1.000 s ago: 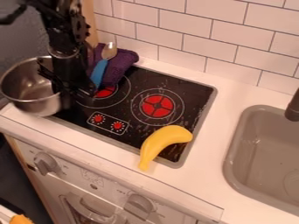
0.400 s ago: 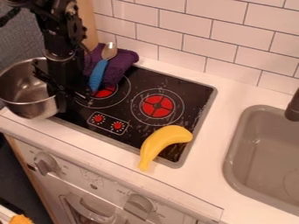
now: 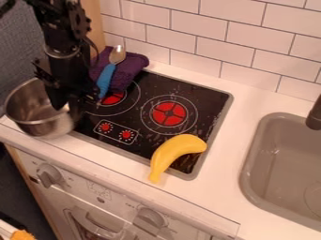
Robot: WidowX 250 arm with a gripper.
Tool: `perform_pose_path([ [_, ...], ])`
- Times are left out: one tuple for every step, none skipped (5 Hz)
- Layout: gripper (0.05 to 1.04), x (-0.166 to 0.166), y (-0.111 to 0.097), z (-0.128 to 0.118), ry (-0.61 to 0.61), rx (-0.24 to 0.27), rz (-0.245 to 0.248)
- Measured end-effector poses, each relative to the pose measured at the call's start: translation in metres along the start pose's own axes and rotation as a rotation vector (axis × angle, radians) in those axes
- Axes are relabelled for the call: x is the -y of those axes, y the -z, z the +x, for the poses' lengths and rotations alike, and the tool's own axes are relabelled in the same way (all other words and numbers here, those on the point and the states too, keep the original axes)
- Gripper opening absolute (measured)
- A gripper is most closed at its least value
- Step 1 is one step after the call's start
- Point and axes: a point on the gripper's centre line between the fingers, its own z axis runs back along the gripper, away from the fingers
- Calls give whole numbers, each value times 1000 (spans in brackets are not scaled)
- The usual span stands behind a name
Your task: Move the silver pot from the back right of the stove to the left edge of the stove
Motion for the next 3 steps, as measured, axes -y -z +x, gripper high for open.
perform_pose_path([
  [887, 3, -8, 1, -13, 18, -15],
  [1012, 9, -26, 5, -11, 69, -37],
  [1008, 17, -28, 3, 6, 71, -90],
])
